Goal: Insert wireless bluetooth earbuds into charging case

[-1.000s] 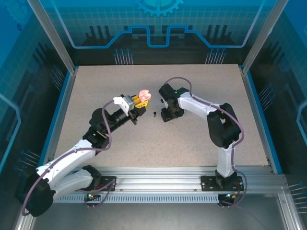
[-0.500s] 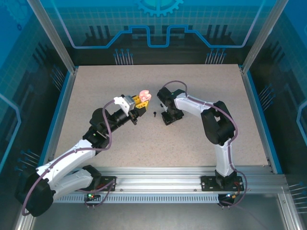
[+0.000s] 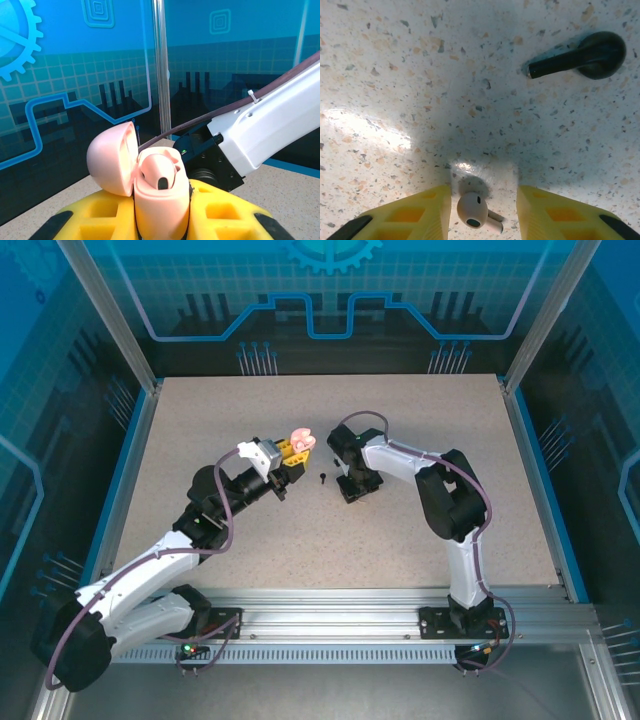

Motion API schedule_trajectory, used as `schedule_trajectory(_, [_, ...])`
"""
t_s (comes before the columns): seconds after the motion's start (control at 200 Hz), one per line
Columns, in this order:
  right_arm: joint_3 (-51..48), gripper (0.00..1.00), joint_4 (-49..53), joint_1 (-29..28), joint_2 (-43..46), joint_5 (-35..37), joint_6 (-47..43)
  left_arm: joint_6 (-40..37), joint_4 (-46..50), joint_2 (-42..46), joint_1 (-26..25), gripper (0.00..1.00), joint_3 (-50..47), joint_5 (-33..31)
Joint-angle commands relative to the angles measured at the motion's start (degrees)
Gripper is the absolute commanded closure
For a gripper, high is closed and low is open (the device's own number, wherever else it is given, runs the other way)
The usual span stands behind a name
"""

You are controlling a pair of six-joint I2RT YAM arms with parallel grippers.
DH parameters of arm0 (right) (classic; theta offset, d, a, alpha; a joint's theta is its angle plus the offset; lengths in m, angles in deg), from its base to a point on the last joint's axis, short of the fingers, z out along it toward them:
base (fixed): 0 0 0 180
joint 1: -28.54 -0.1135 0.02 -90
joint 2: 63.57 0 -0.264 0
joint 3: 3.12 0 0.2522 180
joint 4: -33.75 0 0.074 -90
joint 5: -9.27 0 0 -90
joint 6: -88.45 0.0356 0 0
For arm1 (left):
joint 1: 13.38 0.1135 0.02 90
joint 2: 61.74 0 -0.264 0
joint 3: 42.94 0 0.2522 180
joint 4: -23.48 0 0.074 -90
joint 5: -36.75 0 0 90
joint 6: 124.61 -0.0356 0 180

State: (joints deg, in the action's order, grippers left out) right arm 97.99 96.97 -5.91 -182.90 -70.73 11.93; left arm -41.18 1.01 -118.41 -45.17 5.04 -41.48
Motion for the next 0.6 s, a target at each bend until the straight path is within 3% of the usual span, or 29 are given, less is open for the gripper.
schedule_trajectory(0.0, [-0.8,0.62,0.1,0.4,-1.3,-0.8,-0.3,-1.2,-0.3,-0.1,-0.3,1.00,0.9,0.2])
schedule_trajectory(0.205, [-1.6,0.64,-0.4,0.4,-1.3,-1.1,-0.3,-1.2,-0.3,-0.1,-0.2,1.00,0.9,0.2])
schedule_trajectory(0.595, [-2.9,0.80,-1.2,0.4,-0.2,-2.1,0.2,-0.9,-0.3,-0.1,-0.2,1.00,0.8,0.4])
